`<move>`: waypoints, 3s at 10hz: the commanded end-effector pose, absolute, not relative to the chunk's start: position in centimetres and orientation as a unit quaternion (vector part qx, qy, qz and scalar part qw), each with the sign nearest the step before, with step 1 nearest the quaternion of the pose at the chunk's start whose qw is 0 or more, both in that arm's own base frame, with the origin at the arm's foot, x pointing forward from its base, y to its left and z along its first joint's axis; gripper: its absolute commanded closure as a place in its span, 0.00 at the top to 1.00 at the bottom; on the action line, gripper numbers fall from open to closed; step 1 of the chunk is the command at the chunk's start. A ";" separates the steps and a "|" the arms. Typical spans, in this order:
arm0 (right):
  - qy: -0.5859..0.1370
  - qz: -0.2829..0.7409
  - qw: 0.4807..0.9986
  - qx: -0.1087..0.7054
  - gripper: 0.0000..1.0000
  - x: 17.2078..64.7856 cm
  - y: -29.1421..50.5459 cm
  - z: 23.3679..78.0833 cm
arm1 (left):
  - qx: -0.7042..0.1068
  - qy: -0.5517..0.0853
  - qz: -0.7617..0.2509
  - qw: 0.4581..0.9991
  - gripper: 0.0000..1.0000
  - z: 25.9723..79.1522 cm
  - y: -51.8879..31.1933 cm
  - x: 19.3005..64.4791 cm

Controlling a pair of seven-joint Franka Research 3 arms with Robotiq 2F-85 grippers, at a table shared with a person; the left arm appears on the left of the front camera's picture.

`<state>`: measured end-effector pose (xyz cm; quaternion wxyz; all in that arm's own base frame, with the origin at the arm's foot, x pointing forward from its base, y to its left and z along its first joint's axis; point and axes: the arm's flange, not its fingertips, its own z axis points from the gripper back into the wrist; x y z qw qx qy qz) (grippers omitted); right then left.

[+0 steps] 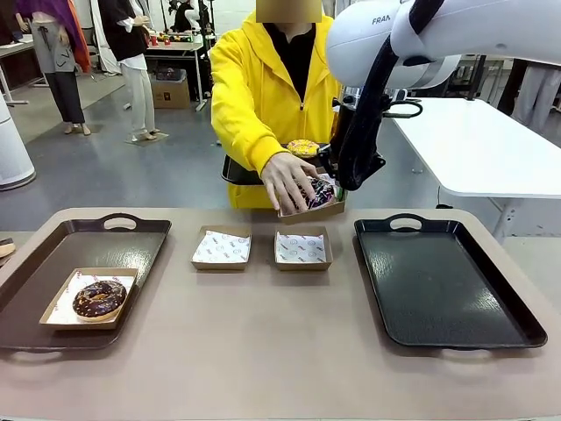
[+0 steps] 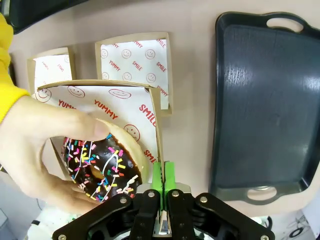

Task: Individually package the donuts and arrange them on the tray.
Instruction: Place the picked Paper togo box on the Handle tray while simultaneously picking up another Paper togo box from the table with the other hand.

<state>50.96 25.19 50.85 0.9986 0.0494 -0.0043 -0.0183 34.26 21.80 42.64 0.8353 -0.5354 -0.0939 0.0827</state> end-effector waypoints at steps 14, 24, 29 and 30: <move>-0.004 -0.018 0.999 0.049 0.02 51.0 25.2 50.9 | -0.535 -0.094 0.083 0.835 1.00 42.6 21.8 34.3; 0.005 -0.066 0.997 0.033 0.02 40.3 4.7 49.8 | -0.299 -0.034 -0.008 0.954 1.00 52.6 0.7 46.3; 0.025 -0.038 0.999 -0.023 0.02 40.7 3.0 45.2 | -0.181 -0.041 -0.008 0.983 1.00 47.6 -9.5 51.7; 0.028 -0.031 0.999 -0.027 0.02 40.7 2.7 44.7 | -0.164 -0.044 -0.010 0.985 1.00 46.6 -10.8 52.2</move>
